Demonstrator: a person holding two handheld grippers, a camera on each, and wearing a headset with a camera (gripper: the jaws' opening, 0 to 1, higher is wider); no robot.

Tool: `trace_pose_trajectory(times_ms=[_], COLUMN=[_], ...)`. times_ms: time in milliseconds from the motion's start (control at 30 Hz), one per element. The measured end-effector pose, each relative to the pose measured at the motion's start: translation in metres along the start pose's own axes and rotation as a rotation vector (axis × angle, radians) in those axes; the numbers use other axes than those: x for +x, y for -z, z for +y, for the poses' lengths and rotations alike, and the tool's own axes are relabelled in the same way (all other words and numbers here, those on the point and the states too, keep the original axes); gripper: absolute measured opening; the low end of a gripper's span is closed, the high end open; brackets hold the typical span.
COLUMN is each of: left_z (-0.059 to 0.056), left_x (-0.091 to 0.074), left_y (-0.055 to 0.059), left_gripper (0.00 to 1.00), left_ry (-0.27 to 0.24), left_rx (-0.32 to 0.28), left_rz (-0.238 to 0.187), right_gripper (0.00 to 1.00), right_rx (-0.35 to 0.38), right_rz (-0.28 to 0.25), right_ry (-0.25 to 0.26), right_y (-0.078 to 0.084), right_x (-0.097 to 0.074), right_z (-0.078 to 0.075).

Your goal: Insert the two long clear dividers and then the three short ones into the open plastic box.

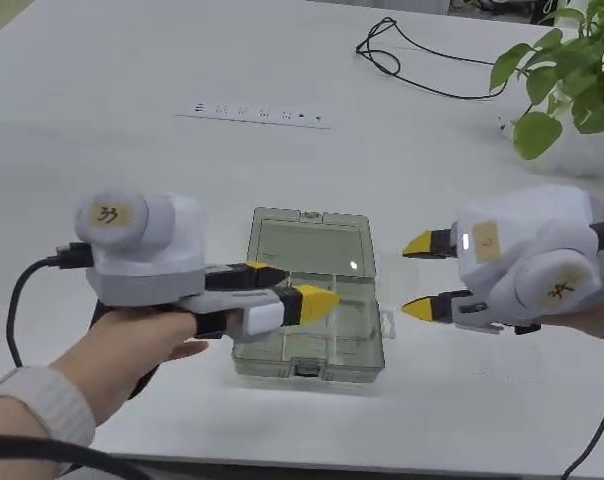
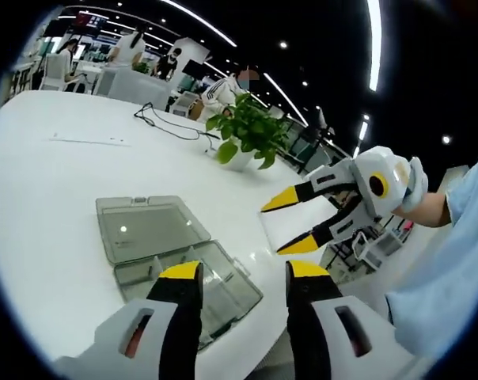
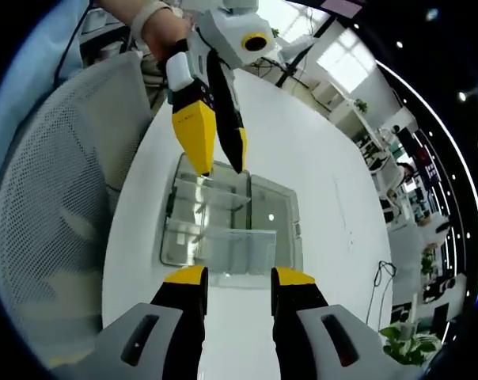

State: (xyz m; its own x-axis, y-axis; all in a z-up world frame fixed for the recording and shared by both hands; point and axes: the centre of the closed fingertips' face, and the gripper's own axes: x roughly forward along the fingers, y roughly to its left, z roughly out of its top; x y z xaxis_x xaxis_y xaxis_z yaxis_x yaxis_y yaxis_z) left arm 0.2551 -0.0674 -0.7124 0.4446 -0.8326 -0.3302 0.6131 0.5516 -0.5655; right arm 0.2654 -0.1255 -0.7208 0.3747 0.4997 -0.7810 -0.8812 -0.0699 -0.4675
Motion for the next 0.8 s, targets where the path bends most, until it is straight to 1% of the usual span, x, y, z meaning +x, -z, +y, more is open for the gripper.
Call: trace_pose_trajectory(times_ms=[33,67,100,133,167,200,233,267,300,333,433,500,600,733,800], left_z=[-0.004,-0.005,-0.004,-0.004,-0.002,-0.003,-0.004,-0.004,-0.006,-0.007,-0.009,-0.008,-0.007,-0.010,-0.010], left_x=[0.002,0.003,0.006,0.006,0.010,0.011,0.012,0.012,0.012,0.012,0.013,0.013,0.013,0.011,0.011], left_y=[0.000,-0.001,-0.001,-0.001,0.003,0.004,0.006,0.007,0.008,0.009,0.011,0.013,0.012,0.012,0.012], left_gripper=[0.37,0.32,0.29,0.27,0.25,0.24,0.23,0.21,0.19,0.18,0.13,0.11,0.08,0.00,0.00], left_ry=[0.020,0.022,0.015,0.015,0.005,0.011,0.018,0.019,0.027,0.032,0.047,0.039,0.046,0.065,0.067], left_rx=[-0.019,-0.028,-0.025,-0.025,-0.038,-0.048,-0.074,-0.078,-0.092,-0.103,-0.119,-0.132,-0.142,-0.158,-0.167], left_rz=[-0.002,-0.003,-0.001,0.000,0.014,0.012,0.014,0.014,0.011,0.011,0.009,0.015,0.004,0.000,-0.002], right_gripper=[0.32,0.32,0.32,0.32,0.32,0.32,0.32,0.32,0.32,0.32,0.32,0.32,0.32,0.32,0.32], right_rx=[-0.017,-0.014,-0.038,-0.046,-0.062,-0.064,-0.067,-0.070,-0.094,-0.096,-0.115,-0.120,-0.133,-0.134,-0.144], right_rz=[0.008,0.014,0.001,0.001,0.008,0.003,0.000,0.001,0.001,0.002,0.002,-0.003,-0.006,-0.003,-0.002], right_ry=[-0.006,-0.011,-0.006,-0.008,-0.010,-0.010,-0.015,-0.015,-0.012,-0.017,-0.024,-0.028,-0.033,-0.039,-0.037], right_y=[-0.001,-0.003,-0.008,-0.009,-0.012,-0.014,-0.016,-0.017,-0.019,-0.020,-0.023,-0.026,-0.030,-0.031,-0.031], right_x=[0.000,0.000,0.000,0.001,0.002,0.002,0.003,0.003,0.004,0.005,0.007,0.008,0.010,0.011,0.011], right_z=[0.001,0.002,0.002,0.003,0.003,0.003,0.003,0.003,0.003,0.004,0.006,0.008,0.010,0.011,0.011])
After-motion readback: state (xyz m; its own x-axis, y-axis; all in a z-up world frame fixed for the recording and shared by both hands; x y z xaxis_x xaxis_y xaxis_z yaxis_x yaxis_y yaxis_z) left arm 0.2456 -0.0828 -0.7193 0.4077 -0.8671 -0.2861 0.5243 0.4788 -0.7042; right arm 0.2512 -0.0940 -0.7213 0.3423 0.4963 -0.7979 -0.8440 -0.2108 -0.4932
